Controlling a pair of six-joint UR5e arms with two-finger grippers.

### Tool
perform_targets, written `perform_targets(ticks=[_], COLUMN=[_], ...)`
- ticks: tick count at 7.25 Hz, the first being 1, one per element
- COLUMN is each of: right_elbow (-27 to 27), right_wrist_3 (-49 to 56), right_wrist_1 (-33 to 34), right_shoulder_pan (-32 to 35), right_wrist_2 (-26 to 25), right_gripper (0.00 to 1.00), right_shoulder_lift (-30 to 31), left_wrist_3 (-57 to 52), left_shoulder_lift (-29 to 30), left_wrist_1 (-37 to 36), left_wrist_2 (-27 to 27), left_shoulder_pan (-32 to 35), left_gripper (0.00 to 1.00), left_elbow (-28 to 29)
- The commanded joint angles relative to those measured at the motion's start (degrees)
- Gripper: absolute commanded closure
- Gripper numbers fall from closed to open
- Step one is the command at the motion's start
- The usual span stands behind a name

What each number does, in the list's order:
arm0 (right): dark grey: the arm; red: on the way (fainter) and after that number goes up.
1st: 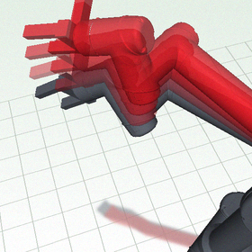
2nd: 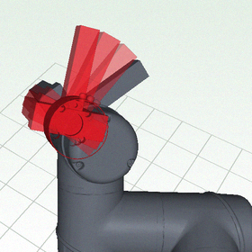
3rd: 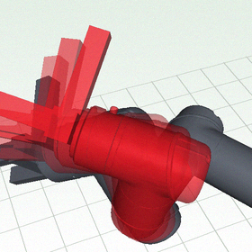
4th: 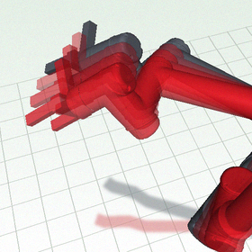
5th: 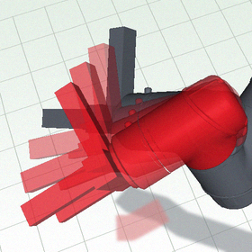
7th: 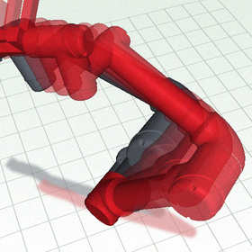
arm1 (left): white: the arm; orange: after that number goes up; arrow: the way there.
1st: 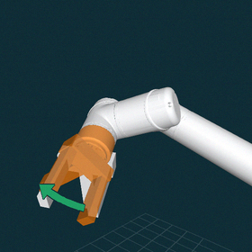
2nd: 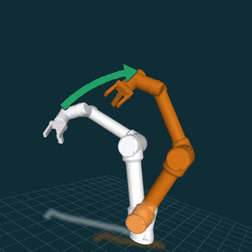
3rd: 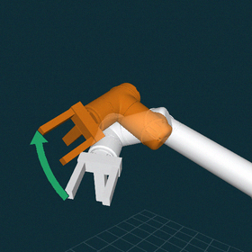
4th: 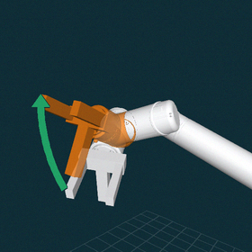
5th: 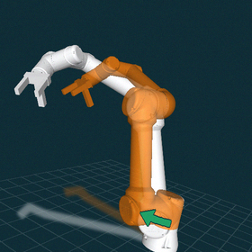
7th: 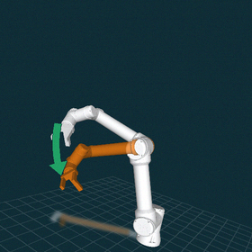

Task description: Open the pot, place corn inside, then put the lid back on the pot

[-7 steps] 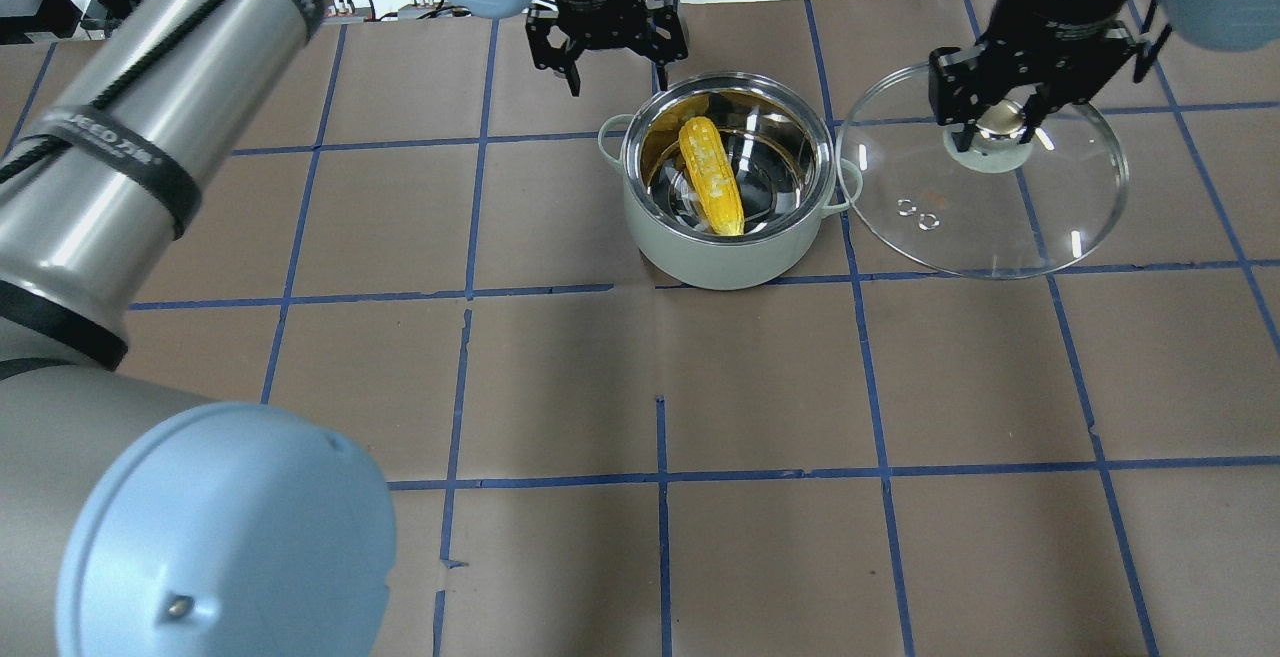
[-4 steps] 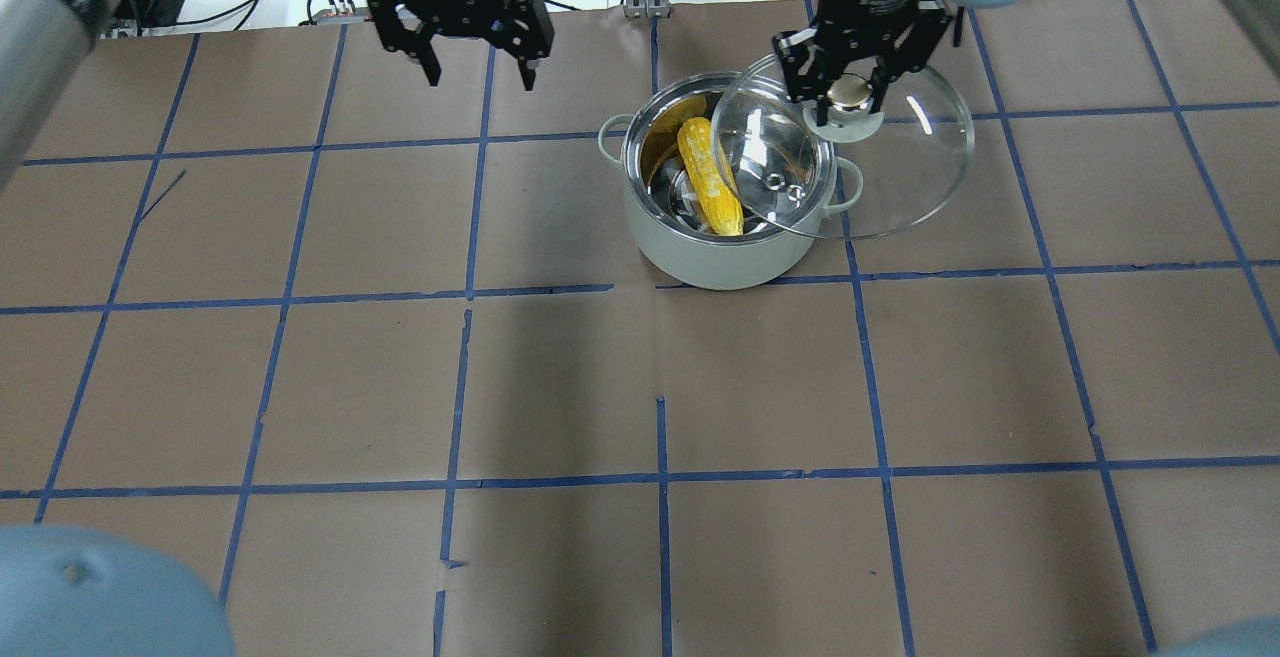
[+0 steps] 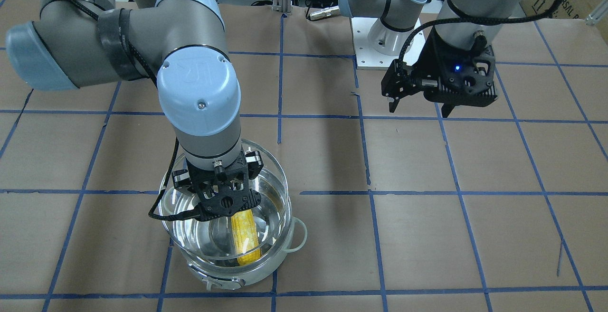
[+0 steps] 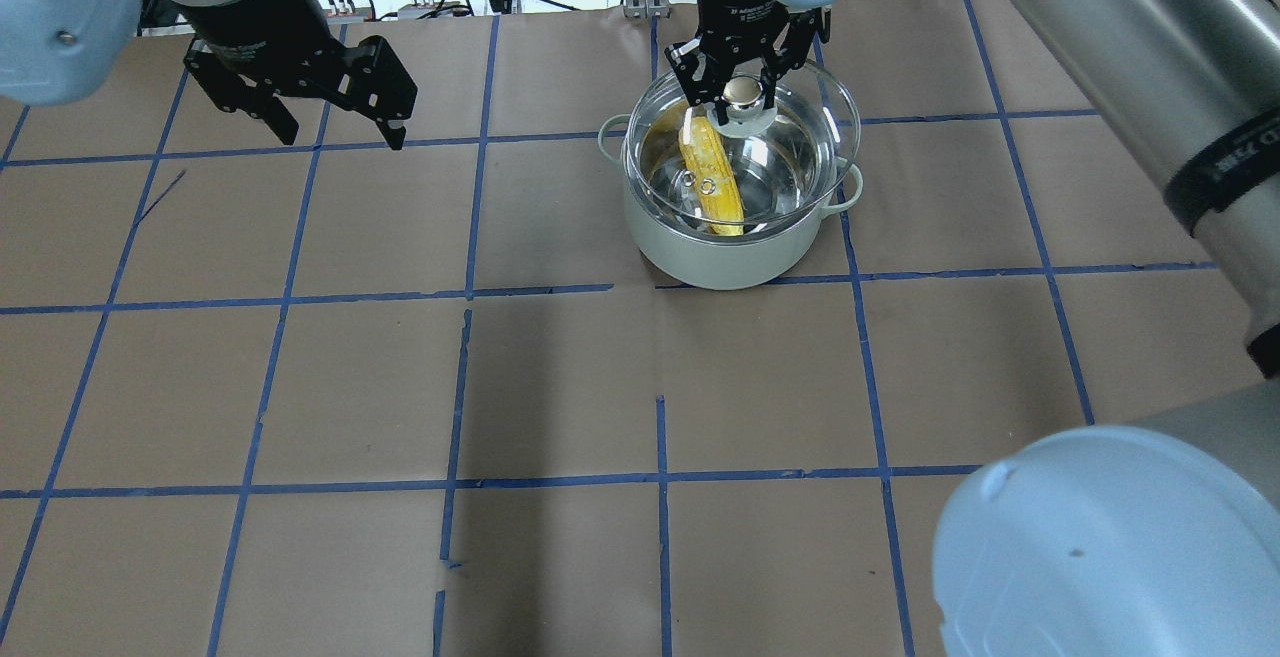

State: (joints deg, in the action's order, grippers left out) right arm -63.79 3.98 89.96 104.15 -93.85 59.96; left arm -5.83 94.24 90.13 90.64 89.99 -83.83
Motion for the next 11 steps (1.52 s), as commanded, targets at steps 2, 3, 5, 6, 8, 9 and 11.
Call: perform_targets(ticks=[2,3,5,6,8,9,11], right_elbow=[-0.2,-0.3,0.1,0.4,0.4,0.4,0.4], right_wrist_3=[0.2,-0.2,-0.1,0.2,0.2,0.2,0.0], right_wrist_1=[1.0,1.0,1.0,1.4,3.3,3.4,3.3], right_shoulder_pan=[0.1,0.2,0.2,0.2,0.2,0.2,0.2], right_wrist_2=[0.0,0.1,0.1,0.1,0.4,0.4,0.4], right_gripper=[0.61,0.61,0.61,0.61,0.61,0.61,0.61], right_shoulder_lift=[-1.7,-1.8,-2.6,-3.3,-4.0,-4.0,-4.1], left_wrist_3=[0.1,-0.1,-0.1,0.0,0.0,0.0,0.0], left_shoulder_lift=[-0.5,-1.0,-1.1,-1.0,-1.0,-1.0,-0.9], left_wrist_1=[0.0,-0.4,-0.4,-0.4,-0.4,-0.4,-0.5], left_wrist_2=[-0.1,-0.2,-0.2,-0.3,-0.1,-0.1,0.0], left_shoulder_pan=[-0.1,-0.1,-0.5,-0.5,-0.6,-0.6,-0.6], left_gripper=[0.0,0.0,0.0,0.0,0.0,0.0,0.0], left_elbow=[-0.3,-1.0,-1.2,-1.2,-1.2,-1.2,-1.2])
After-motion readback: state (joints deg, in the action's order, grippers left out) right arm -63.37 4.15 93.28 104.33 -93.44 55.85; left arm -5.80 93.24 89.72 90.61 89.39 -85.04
